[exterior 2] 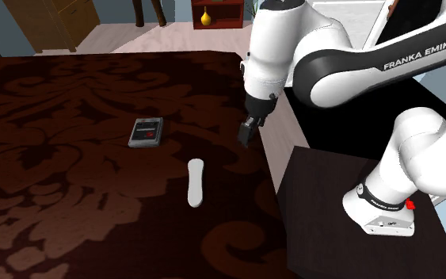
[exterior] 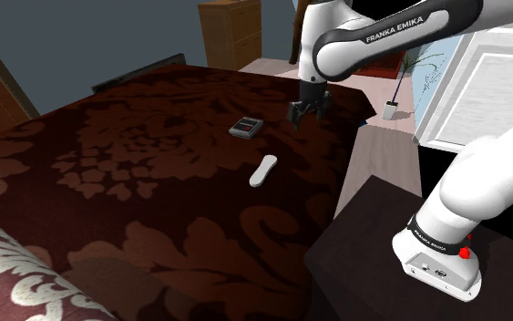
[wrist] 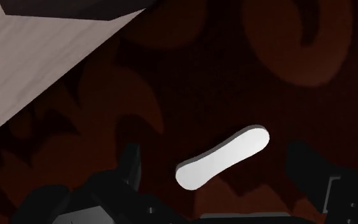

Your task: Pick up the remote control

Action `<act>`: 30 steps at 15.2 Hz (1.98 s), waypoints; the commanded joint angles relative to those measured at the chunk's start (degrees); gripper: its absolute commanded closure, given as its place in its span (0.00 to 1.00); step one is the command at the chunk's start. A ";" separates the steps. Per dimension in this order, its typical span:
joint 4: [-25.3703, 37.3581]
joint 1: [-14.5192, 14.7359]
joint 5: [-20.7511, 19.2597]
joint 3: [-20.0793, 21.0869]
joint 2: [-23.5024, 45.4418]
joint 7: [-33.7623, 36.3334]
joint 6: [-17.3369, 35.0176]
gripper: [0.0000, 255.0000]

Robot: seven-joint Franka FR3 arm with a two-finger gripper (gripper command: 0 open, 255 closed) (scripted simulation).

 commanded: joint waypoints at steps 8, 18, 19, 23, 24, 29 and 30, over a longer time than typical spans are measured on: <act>5.94 -2.81 -2.61 4.08 20.21 21.40 12.47 0.00; 19.86 -1.52 -7.20 1.54 43.46 42.66 19.98 0.00; 21.58 -1.21 -7.26 0.99 45.70 44.34 20.41 0.00; 28.96 -0.21 -6.80 -1.09 54.57 50.38 21.65 0.00; 30.94 -0.01 -6.52 -1.58 56.77 51.73 21.84 0.00; 33.07 0.36 -6.60 -2.30 61.01 53.04 23.91 0.00; 33.23 0.43 -6.69 -2.39 61.64 53.10 24.39 0.00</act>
